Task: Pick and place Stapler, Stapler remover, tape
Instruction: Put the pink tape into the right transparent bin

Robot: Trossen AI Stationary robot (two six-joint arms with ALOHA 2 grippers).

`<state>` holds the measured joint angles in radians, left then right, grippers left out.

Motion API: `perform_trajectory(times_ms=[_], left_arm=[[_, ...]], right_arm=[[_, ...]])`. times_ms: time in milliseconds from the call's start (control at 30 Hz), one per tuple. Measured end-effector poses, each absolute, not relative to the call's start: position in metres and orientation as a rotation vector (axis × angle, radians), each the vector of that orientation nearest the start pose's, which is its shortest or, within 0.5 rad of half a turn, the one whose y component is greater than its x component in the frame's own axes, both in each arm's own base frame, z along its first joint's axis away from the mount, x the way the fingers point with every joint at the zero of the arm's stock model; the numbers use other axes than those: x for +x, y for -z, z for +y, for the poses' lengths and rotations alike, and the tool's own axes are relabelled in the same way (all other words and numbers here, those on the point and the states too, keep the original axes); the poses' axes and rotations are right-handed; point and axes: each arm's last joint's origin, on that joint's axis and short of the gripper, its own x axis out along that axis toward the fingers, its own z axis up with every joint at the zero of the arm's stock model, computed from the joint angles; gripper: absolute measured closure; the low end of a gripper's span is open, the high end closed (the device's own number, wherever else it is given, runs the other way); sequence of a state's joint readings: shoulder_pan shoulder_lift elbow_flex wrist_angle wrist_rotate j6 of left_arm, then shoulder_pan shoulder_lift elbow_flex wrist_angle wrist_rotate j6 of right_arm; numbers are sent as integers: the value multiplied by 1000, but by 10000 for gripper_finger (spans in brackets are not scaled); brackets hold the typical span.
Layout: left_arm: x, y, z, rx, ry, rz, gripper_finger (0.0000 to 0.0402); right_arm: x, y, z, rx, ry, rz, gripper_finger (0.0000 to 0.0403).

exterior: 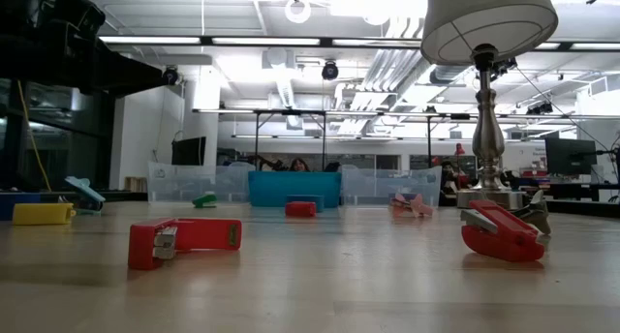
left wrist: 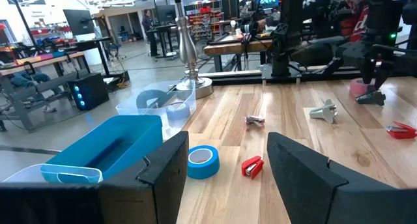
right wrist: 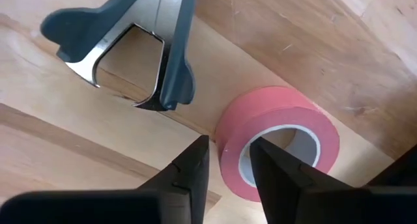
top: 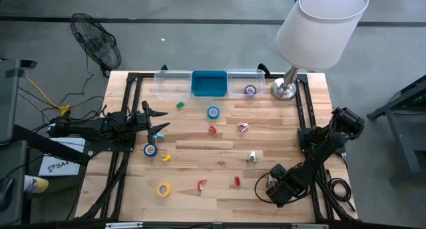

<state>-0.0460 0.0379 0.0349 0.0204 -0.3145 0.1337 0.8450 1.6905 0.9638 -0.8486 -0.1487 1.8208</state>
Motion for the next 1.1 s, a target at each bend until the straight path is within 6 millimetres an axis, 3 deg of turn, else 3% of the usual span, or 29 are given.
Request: perform_trajectory(times_ms=[567, 700, 867, 1100], left_arm=[[97, -175, 4, 129, -269, 0, 197], [97, -174, 4, 129, -269, 1, 197], [97, -175, 4, 129, -269, 0, 197], [97, -174, 5, 130, -269, 1, 197]], right_arm=[[179, -151, 208, 808, 753, 1599, 379], [178, -153, 207, 827, 763, 1623, 380], [180, -167, 200, 856, 779, 1632, 380], [183, -204, 177, 904, 782, 1562, 380]])
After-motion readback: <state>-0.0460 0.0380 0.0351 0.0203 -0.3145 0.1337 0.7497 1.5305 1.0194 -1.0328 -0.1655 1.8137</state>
